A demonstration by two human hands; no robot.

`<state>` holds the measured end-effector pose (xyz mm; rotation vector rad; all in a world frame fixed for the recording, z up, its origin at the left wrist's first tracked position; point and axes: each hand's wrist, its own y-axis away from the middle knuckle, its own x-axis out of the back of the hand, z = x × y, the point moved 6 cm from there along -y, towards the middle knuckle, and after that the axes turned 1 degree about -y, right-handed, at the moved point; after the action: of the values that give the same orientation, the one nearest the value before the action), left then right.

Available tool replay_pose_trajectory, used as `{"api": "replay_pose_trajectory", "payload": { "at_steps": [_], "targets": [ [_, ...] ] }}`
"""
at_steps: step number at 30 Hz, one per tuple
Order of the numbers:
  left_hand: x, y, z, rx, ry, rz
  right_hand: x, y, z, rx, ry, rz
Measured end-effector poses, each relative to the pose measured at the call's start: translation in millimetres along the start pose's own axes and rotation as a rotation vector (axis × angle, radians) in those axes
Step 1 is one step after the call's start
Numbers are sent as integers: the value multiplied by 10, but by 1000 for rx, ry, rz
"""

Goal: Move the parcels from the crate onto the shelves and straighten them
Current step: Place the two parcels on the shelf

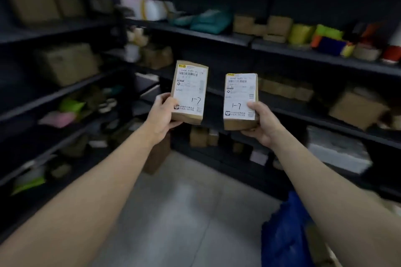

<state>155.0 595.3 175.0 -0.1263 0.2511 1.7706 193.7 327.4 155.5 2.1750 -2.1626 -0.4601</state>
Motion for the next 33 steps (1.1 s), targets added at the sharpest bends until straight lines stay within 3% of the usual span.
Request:
{"api": "replay_pose_trajectory", "payload": {
  "at_steps": [6, 12, 22, 27, 33],
  "targets": [
    [2394, 397, 370, -75, 42, 392, -2629, -243, 425, -48, 88, -407],
    [4377, 773, 604, -75, 62, 684, -4907, -51, 1013, -105, 141, -687],
    [6446, 1697, 642, -73, 134, 1093, -7370, 480, 1893, -229, 370, -963],
    [7326, 2125, 588, -63, 101, 1284, -8463, 864, 2375, -215, 527, -1190],
    [8212, 2350, 646, -16, 148, 1448, -9609, 1047, 2808, -297, 589, -1308]
  ]
}}
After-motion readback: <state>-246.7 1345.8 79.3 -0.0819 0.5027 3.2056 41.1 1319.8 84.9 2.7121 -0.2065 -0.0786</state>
